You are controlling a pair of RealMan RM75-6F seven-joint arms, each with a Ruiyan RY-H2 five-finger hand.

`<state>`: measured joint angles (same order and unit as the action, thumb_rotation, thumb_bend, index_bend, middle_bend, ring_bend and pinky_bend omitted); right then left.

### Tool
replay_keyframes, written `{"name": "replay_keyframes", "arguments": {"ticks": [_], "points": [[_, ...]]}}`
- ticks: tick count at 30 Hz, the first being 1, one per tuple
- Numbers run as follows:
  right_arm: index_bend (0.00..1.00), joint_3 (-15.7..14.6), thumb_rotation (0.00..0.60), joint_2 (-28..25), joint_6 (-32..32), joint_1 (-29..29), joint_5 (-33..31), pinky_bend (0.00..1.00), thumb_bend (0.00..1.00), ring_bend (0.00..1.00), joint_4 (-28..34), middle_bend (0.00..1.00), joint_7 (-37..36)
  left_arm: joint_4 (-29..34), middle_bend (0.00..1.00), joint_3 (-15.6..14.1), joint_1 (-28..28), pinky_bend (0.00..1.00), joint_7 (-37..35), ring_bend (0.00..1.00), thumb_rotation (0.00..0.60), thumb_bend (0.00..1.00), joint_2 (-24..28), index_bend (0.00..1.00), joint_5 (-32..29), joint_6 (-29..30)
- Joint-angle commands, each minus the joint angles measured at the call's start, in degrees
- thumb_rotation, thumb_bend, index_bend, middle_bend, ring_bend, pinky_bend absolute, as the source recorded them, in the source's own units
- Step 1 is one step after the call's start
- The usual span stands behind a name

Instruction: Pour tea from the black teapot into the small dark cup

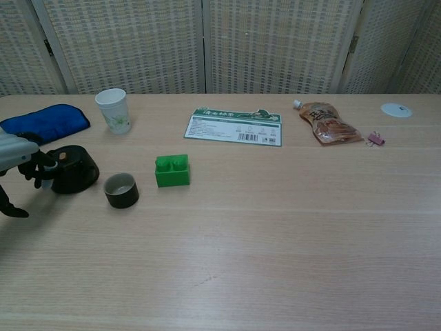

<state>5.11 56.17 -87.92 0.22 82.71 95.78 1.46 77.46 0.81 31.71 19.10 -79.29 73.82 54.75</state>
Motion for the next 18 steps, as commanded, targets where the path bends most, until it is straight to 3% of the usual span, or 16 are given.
{"name": "replay_keyframes", "arguments": {"ticks": [1,9,18], "points": [[0.34,0.01,0.600,0.01,-0.04,-0.02,0.01,0.30,0.12,0.26,0.00,0.30,-0.01,-0.12,0.48,-0.13,0.00,0.00,0.11,0.44,0.600,0.04,-0.13,0.51,-0.08,-0.24],[0.34,0.01,0.600,0.08,-0.04,-0.08,-0.09,0.30,0.11,0.26,-0.05,0.30,0.01,-0.39,0.50,-0.32,0.10,0.00,0.20,0.45,0.599,0.04,-0.45,0.52,-0.17,-0.86],[0.34,0.16,0.600,0.21,-0.24,-0.21,-0.35,0.30,0.11,0.26,-0.17,0.30,-0.10,-0.79,0.61,-0.23,0.38,0.00,-0.54,0.54,0.572,0.04,-0.54,0.63,-0.27,-1.68]]}}
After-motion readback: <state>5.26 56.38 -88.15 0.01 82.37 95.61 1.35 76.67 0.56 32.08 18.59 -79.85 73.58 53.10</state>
